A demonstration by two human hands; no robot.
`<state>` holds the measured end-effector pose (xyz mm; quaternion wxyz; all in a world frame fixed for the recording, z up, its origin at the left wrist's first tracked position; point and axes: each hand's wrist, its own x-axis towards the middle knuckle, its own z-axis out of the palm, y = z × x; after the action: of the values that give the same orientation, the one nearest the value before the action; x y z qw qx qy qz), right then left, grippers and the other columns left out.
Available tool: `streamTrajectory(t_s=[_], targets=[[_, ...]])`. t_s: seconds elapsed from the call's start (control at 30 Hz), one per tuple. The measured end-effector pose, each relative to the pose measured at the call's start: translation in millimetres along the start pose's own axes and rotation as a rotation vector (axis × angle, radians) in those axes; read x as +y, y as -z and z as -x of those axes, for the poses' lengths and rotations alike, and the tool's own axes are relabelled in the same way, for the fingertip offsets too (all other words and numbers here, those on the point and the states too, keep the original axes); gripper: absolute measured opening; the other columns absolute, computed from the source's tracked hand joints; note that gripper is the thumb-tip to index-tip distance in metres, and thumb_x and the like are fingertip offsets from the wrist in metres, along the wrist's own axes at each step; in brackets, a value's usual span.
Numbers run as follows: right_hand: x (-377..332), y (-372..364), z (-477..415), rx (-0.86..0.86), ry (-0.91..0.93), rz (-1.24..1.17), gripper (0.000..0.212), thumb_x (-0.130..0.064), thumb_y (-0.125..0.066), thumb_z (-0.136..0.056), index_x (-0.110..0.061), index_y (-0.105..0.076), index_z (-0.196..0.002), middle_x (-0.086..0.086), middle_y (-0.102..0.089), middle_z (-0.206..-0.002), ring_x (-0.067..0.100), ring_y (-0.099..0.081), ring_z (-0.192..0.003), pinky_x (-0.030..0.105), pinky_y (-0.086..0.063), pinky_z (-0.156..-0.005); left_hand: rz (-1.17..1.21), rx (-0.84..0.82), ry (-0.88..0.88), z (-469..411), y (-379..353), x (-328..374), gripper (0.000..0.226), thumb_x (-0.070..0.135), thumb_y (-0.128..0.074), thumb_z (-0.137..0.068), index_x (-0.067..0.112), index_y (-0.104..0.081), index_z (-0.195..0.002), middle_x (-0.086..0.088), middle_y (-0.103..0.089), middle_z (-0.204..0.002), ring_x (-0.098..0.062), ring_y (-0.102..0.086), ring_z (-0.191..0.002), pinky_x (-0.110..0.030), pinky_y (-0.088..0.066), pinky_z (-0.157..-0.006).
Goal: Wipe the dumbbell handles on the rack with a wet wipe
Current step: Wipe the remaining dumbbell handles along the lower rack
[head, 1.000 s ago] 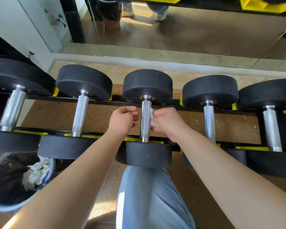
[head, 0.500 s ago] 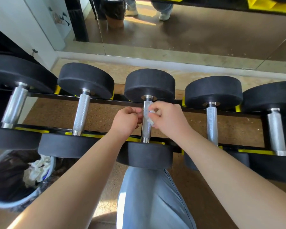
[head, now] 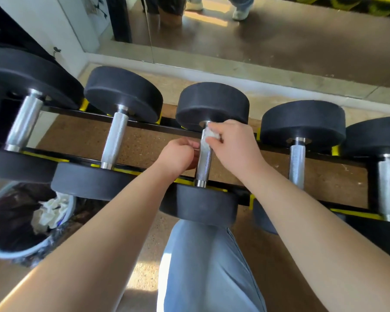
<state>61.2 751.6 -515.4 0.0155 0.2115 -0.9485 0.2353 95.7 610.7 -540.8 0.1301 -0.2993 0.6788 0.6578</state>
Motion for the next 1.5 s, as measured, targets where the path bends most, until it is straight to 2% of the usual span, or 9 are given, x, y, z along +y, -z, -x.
streamTrajectory(t_s=[0.2, 0.4, 0.67, 0.77, 0.87, 1.1, 1.2, 1.33, 1.5], targets=[[-1, 4, 27, -0.481, 0.324, -0.002, 0.021, -0.027, -0.064, -0.096, -0.027, -0.079, -0.082, -0.003, -0.061, -0.076, 0.011, -0.055, -0.078, 0.030, -0.044, -0.071, 0.061, 0.049, 0.037, 1, 4, 2, 0.035, -0.011, -0.030, -0.095, 0.005, -0.061, -0.095, -0.016, -0.068, -0.092, -0.027, -0.066, -0.075, -0.033, -0.058, -0.067], [7, -9, 1, 0.021, 0.060, -0.040, 0.023, -0.030, -0.063, -0.101, -0.030, -0.078, -0.119, 0.002, -0.063, -0.095, 0.018, -0.059, -0.088, 0.029, -0.044, -0.078, 0.129, 0.079, 0.144, 0, 2, 7, 0.031, 0.003, -0.039, -0.102, 0.009, -0.061, -0.083, -0.011, -0.066, -0.082, -0.022, -0.064, -0.070, -0.029, -0.055, -0.067], [-3, 3, 36, -0.435, 0.121, -0.136, 0.010, -0.034, -0.073, -0.090, -0.035, -0.083, -0.090, -0.012, -0.071, -0.087, 0.008, -0.062, -0.082, 0.030, -0.052, -0.074, 0.100, -0.009, 0.048, 7, 5, 2, 0.039, -0.012, -0.029, -0.095, 0.005, -0.064, -0.091, -0.013, -0.069, -0.081, -0.022, -0.065, -0.068, -0.030, -0.056, -0.066], [-2, -4, 35, -0.121, -0.163, -0.406, 0.015, -0.027, -0.073, -0.093, -0.029, -0.080, -0.105, -0.019, -0.071, -0.089, -0.001, -0.067, -0.076, 0.017, -0.053, -0.070, 0.085, -0.075, 0.055, 9, 7, 4, 0.032, -0.010, -0.035, -0.098, 0.002, -0.065, -0.099, -0.014, -0.067, -0.083, -0.024, -0.064, -0.070, -0.029, -0.055, -0.066], [-5, -14, 30, 0.027, -0.468, -0.558, 0.019, -0.018, -0.060, -0.101, -0.018, -0.073, -0.115, -0.001, -0.074, -0.089, 0.015, -0.073, -0.079, 0.035, -0.064, -0.077, 0.141, -0.067, 0.086, 6, 8, 4, 0.025, -0.001, -0.042, -0.100, 0.001, -0.065, -0.093, -0.019, -0.070, -0.089, -0.030, -0.070, -0.080, -0.036, -0.059, -0.077], [-4, -6, 43, -0.564, -0.500, -0.276, 0.019, -0.005, -0.062, -0.088, 0.003, -0.061, -0.071, 0.015, -0.051, -0.073, 0.025, -0.050, -0.071, 0.036, -0.041, -0.067, 0.039, -0.066, -0.100, 8, 14, -6, 0.012, 0.011, -0.057, -0.100, 0.017, -0.068, -0.100, -0.003, -0.075, -0.092, -0.018, -0.073, -0.083, -0.028, -0.058, -0.075], [-9, -15, 28, -0.258, -0.686, -0.706, 0.012, 0.003, -0.060, -0.091, 0.008, -0.071, -0.089, 0.032, -0.070, -0.100, 0.037, -0.072, -0.092, 0.049, -0.061, -0.089, 0.075, -0.067, -0.075, 6, 13, -4, 0.019, 0.007, -0.049, -0.101, 0.013, -0.067, -0.106, -0.002, -0.075, -0.094, -0.015, -0.072, -0.080, -0.029, -0.058, -0.073], [-20, -19, 4, -0.085, -0.806, -1.277, 0.035, 0.017, -0.042, -0.096, 0.008, -0.066, -0.119, 0.036, -0.068, -0.116, 0.050, -0.062, -0.117, 0.045, -0.060, -0.092, 0.050, -0.070, -0.057, 4, 12, -3, 0.021, 0.007, -0.048, -0.102, 0.013, -0.067, -0.109, -0.003, -0.075, -0.099, -0.015, -0.072, -0.086, -0.032, -0.059, -0.080], [-7, -13, 33, -0.523, -0.729, -0.573, 0.023, 0.002, -0.056, -0.091, -0.005, -0.074, -0.104, 0.016, -0.069, -0.114, 0.028, -0.067, -0.108, 0.042, -0.060, -0.092, -0.010, -0.039, -0.039, 4, 11, -2, 0.027, 0.009, -0.045, -0.103, 0.022, -0.066, -0.093, -0.002, -0.071, -0.101, -0.019, -0.069, -0.099, -0.034, -0.057, -0.084]])
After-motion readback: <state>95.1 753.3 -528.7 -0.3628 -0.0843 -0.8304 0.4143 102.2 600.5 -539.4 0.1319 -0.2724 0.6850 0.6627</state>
